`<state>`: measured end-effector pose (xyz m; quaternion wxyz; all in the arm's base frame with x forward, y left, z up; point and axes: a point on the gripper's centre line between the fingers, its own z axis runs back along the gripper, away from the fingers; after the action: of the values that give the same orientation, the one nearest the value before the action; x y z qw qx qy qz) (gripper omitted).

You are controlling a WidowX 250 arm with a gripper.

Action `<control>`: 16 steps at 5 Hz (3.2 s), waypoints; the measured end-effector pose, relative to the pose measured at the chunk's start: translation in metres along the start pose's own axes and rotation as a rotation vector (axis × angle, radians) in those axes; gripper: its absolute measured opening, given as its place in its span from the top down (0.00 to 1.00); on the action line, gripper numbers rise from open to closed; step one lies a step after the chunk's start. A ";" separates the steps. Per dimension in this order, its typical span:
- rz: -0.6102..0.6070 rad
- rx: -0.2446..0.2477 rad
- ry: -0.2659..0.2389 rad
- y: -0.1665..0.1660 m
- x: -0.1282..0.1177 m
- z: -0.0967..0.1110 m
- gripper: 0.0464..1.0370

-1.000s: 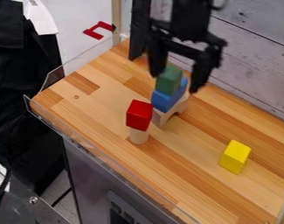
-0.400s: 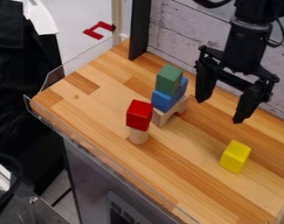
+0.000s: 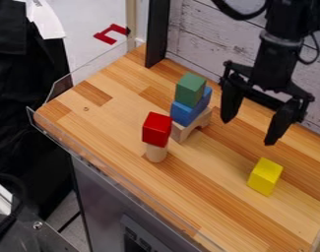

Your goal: Put the yellow block on top of the green block

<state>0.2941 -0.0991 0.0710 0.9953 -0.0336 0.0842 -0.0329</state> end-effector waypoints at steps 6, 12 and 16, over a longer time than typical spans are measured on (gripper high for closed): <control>-0.003 -0.003 0.091 -0.029 0.009 -0.037 0.04; 0.067 -0.064 0.166 -0.015 0.008 -0.066 0.46; 0.216 -0.123 -0.166 0.068 -0.019 0.094 0.46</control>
<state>0.2951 -0.0247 0.1617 0.9927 -0.0881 0.0065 0.0825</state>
